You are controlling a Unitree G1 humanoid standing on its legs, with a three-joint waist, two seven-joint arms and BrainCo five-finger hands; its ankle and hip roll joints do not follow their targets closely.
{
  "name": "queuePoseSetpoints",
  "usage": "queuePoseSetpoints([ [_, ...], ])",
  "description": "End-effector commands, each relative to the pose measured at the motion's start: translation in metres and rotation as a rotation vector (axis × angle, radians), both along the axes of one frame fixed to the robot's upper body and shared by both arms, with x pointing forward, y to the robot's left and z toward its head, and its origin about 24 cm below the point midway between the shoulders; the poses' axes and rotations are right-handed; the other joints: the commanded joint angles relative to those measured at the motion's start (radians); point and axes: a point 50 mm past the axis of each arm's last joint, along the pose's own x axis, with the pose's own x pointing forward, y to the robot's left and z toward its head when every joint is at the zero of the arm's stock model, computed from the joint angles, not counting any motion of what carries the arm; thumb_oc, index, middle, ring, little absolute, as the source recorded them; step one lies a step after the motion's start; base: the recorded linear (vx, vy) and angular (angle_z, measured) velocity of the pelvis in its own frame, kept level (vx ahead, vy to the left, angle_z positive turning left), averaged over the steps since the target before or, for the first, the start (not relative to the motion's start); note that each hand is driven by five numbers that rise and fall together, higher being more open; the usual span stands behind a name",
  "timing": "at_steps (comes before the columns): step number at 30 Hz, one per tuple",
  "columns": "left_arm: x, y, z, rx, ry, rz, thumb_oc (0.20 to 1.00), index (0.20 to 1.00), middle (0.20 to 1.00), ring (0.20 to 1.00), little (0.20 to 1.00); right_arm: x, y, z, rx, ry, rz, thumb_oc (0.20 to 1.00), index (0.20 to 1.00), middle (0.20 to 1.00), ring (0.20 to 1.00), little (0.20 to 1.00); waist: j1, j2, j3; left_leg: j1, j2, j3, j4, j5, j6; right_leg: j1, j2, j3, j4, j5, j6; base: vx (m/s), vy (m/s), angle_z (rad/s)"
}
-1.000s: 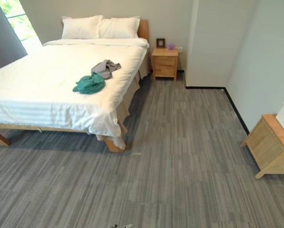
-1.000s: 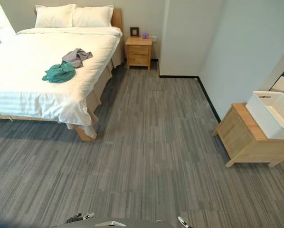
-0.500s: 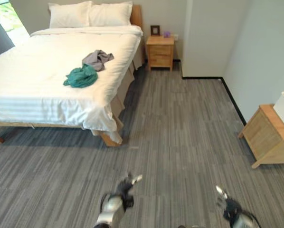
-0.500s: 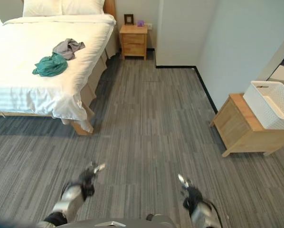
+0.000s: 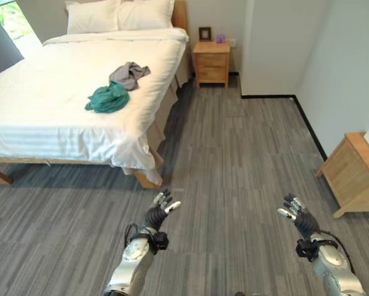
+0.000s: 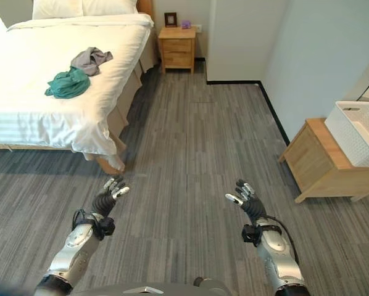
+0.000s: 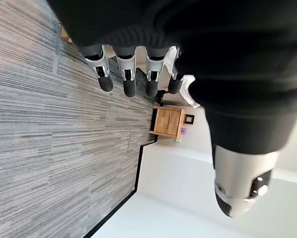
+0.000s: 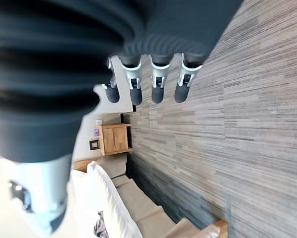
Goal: Pick up bed clothes into laundry basket.
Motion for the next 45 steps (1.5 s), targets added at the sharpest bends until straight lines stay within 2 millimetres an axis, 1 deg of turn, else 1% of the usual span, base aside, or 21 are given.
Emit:
queuePoseSetpoints([
  [1,0.013,0.017,0.019,0.080,-0.108,0.050,1.000,1.000,1.000,1.000,1.000,0.013,0.015,0.016,0.017,-0.125,0.041,1.000,1.000,1.000,1.000,1.000,0.005,-0.069,-0.001,-0.011,0.013,0.043,-0.059,0.063,-0.046,0.166,-0.089,-0.027,-0.234,0.134,0.126,0.00,0.039,-0.01],
  [10,0.014,0.042,0.040,0.152,-0.201,0.160,1.000,1.000,1.000,1.000,1.000,0.032,0.036,0.040,0.013,-0.230,0.159,1.000,1.000,1.000,1.000,1.000,0.049,-0.081,0.030,-0.042,-0.012,0.034,-0.039,0.036,-0.021,0.129,-0.132,-0.022,-0.170,0.126,0.149,0.03,0.075,-0.01],
  [12,0.014,0.046,0.042,0.157,-0.209,0.181,1.000,1.000,1.000,1.000,1.000,0.037,0.040,0.047,0.018,-0.268,0.170,1.000,1.000,1.000,1.000,1.000,0.058,-0.077,0.042,-0.049,-0.016,0.033,-0.029,0.021,-0.004,0.074,-0.157,-0.010,-0.061,0.120,0.160,0.03,0.125,-0.04],
  [15,0.014,0.049,0.048,0.188,-0.227,0.191,1.000,1.000,1.000,1.000,1.000,0.038,0.047,0.055,0.036,-0.310,0.178,1.000,1.000,1.000,1.000,1.000,0.042,-0.053,0.099,-0.022,-0.027,0.022,-0.016,-0.011,0.043,-0.096,-0.201,0.019,0.317,0.258,0.194,0.08,0.218,-0.02],
  [17,0.016,0.049,0.049,0.207,-0.232,0.182,1.000,1.000,1.000,1.000,1.000,0.038,0.049,0.055,0.042,-0.313,0.179,1.000,1.000,1.000,1.000,1.000,0.029,-0.046,0.112,-0.004,-0.020,0.013,-0.014,-0.018,0.044,-0.152,-0.194,0.038,0.366,0.270,0.195,0.24,0.092,0.06],
  [21,0.017,0.051,0.054,0.247,-0.247,0.161,1.000,1.000,1.000,1.000,1.000,0.026,0.038,0.049,0.066,-0.285,0.132,1.000,1.000,1.000,1.000,1.000,-0.023,-0.041,0.121,0.106,0.007,-0.031,-0.038,-0.055,-0.001,-0.245,-0.187,0.052,0.176,0.239,0.183,0.43,-0.082,0.03],
  [24,0.023,0.048,0.052,0.247,-0.244,0.149,1.000,1.000,1.000,1.000,1.000,0.016,0.029,0.038,0.090,-0.237,0.086,1.000,1.000,1.000,1.000,1.000,-0.080,-0.050,0.117,0.186,0.038,-0.083,-0.059,-0.079,-0.049,-0.271,-0.152,0.083,-0.143,0.307,0.206,0.48,-0.151,0.39],
  [26,0.026,0.048,0.052,0.259,-0.242,0.152,1.000,1.000,1.000,1.000,1.000,0.012,0.027,0.034,0.090,-0.213,0.084,1.000,1.000,1.000,1.000,1.000,-0.104,-0.045,0.103,0.238,0.069,-0.102,-0.059,-0.088,-0.077,-0.297,-0.153,0.045,-0.219,0.350,0.226,0.71,-0.271,0.66],
  [27,0.019,0.049,0.047,0.235,-0.221,0.169,1.000,1.000,1.000,1.000,1.000,0.010,0.029,0.036,0.121,-0.217,0.102,1.000,1.000,1.000,1.000,1.000,-0.107,-0.043,0.069,0.249,0.124,-0.118,0.023,-0.018,-0.118,-0.269,-0.154,-0.017,-0.171,0.367,0.198,1.01,-0.500,0.98],
  [28,0.015,0.047,0.041,0.214,-0.200,0.163,1.000,1.000,1.000,1.000,1.000,0.009,0.027,0.032,0.141,-0.205,0.088,1.000,1.000,1.000,1.000,1.000,-0.104,-0.033,0.054,0.195,0.171,-0.121,0.200,0.161,-0.158,-0.216,-0.097,-0.018,-0.158,0.335,0.150,0.84,-0.436,1.05],
  [29,0.015,0.047,0.041,0.214,-0.200,0.163,1.000,1.000,1.000,1.000,1.000,0.009,0.027,0.032,0.142,-0.205,0.088,1.000,1.000,1.000,1.000,1.000,-0.109,-0.034,0.051,0.189,0.169,-0.126,0.201,0.164,-0.159,-0.217,-0.100,-0.022,-0.159,0.336,0.150,0.49,-0.364,0.86],
  [30,0.013,0.048,0.040,0.183,-0.193,0.177,1.000,1.000,1.000,1.000,1.000,0.012,0.026,0.035,0.150,-0.212,0.088,1.000,1.000,1.000,1.000,1.000,-0.108,-0.050,0.048,0.119,0.190,-0.129,0.418,0.268,-0.171,-0.182,-0.093,-0.032,-0.150,0.304,0.114,0.36,-0.336,0.54],
  [31,0.014,0.048,0.040,0.132,-0.191,0.200,1.000,1.000,1.000,1.000,1.000,0.015,0.026,0.039,0.180,-0.231,0.068,1.000,1.000,1.000,1.000,1.000,-0.098,-0.067,0.055,0.032,0.201,-0.098,0.561,0.312,-0.161,-0.137,-0.078,-0.033,-0.164,0.278,0.079,0.69,-0.676,0.26],
  [32,0.014,0.047,0.043,0.078,-0.209,0.205,1.000,1.000,1.000,1.000,1.000,0.017,0.025,0.043,0.220,-0.257,0.051,1.000,1.000,1.000,1.000,1.000,-0.062,-0.105,0.090,-0.084,0.230,-0.032,0.761,0.306,-0.112,-0.048,-0.052,-0.023,-0.184,0.218,0.027,0.52,-0.517,0.03],
  [33,0.014,0.048,0.043,0.078,-0.209,0.205,1.000,1.000,1.000,1.000,1.000,0.017,0.025,0.043,0.220,-0.257,0.051,1.000,1.000,1.000,1.000,1.000,-0.063,-0.105,0.089,-0.084,0.229,-0.032,0.761,0.306,-0.112,-0.049,-0.052,-0.023,-0.184,0.218,0.027,0.65,-0.589,-0.41],
  [34,0.018,0.044,0.045,0.050,-0.220,0.217,1.000,1.000,1.000,1.000,1.000,0.019,0.015,0.045,0.153,-0.256,0.031,1.000,1.000,1.000,1.000,1.000,-0.022,-0.121,0.117,-0.222,0.262,0.040,0.806,0.275,-0.106,0.038,-0.041,-0.019,-0.203,0.170,0.008,0.55,-0.302,-0.24],
  [36,0.016,0.044,0.044,-0.018,-0.234,0.252,1.000,1.000,1.000,1.000,1.000,0.022,0.001,0.055,0.107,-0.290,-0.011,1.000,1.000,1.000,1.000,1.000,0.036,-0.111,0.123,-0.354,0.281,0.136,0.659,0.246,-0.133,0.154,-0.037,-0.045,-0.229,0.118,0.025,0.74,-0.229,0.09],
  [38,0.014,0.048,0.044,-0.001,-0.234,0.270,1.000,1.000,1.000,1.000,1.000,0.022,-0.003,0.057,0.103,-0.303,-0.022,1.000,1.000,1.000,1.000,1.000,0.047,-0.108,0.114,-0.374,0.268,0.181,0.573,0.250,-0.137,0.177,-0.034,-0.052,-0.233,0.102,0.030,0.47,-0.043,0.03],
  [41,0.009,0.058,0.046,0.034,-0.251,0.313,1.000,1.000,1.000,1.000,1.000,0.026,-0.004,0.064,0.053,-0.329,0.006,1.000,1.000,1.000,1.000,1.000,0.086,-0.111,0.094,-0.406,0.196,0.264,0.402,0.269,-0.132,0.238,-0.026,-0.057,-0.252,0.079,0.048,0.55,-0.047,-0.33],
  [42,0.005,0.065,0.049,0.049,-0.265,0.351,1.000,1.000,1.000,1.000,1.000,0.031,-0.001,0.069,0.030,-0.348,0.030,1.000,1.000,1.000,1.000,1.000,0.113,-0.104,0.066,-0.420,0.145,0.334,0.254,0.271,-0.135,0.292,0.002,-0.049,-0.259,0.048,0.065,0.59,-0.046,-0.22],
  [45,0.005,0.071,0.054,0.083,-0.285,0.387,1.000,1.000,1.000,1.000,1.000,0.037,0.003,0.077,0.048,-0.395,0.035,1.000,1.000,1.000,1.000,1.000,0.113,-0.109,0.042,-0.371,0.114,0.477,0.175,0.272,-0.123,0.325,0.007,-0.052,-0.249,0.034,0.085,0.46,0.017,-0.06],
])
